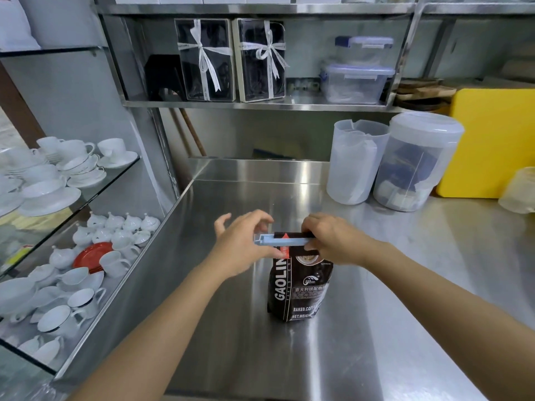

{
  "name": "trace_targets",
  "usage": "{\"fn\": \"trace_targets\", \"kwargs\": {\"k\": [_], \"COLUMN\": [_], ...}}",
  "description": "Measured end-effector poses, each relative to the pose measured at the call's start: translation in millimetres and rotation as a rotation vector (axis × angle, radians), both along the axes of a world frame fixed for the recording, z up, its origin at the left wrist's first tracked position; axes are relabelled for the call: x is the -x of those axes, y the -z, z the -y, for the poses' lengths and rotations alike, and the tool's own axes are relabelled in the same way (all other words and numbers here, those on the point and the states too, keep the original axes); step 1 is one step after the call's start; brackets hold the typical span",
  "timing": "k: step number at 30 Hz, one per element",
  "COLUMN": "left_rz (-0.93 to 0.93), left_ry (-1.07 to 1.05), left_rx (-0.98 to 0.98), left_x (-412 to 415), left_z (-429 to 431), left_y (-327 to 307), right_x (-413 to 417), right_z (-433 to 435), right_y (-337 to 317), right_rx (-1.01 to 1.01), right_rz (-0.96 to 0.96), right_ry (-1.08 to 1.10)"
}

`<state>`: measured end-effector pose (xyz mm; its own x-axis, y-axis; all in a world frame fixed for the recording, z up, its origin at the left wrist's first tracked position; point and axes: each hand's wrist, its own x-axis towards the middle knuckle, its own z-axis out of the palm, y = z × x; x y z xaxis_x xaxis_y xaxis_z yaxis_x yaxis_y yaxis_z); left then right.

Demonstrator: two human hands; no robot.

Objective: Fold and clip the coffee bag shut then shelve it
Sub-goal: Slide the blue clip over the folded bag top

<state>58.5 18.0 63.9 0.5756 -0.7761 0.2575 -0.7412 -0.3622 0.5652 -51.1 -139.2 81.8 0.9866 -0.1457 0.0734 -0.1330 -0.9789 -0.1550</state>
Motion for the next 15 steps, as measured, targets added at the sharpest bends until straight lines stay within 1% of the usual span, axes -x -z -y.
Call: {"fn": "trace_targets", "kwargs": {"k": [2,3,7,11,15], "left_rz": [-0.17,-0.218,-0.244,-0.242,-0.322], "left_ry": [-0.032,-0.063,-0.165,-0.148,-0.167], "left_rx": [0.095,0.135,0.211,0.234,0.225], "left_x": [-3.0,-2.6,2.2,-0.5,1.5], "left_z": [-9.6,-11.7,-9.3,-8.6,-7.0], "left_y": [8.6,12.3,19.3,26.3,28.5], "right_x": [1.9,2.1,1.1,1.4,8.1], "right_z": [2.4,2.8,2.2,4.9,7.2], "right_y": [0.6,1.2,2.8,5.5,10.0], "right_rx": [-0.05,-0.067,-0.111,-0.125,-0.267], "right_rz": [0.01,0.016,0.045,0.098,0.192], "right_ry": [0.015,0.019,0.033,0.02,0.088]}}
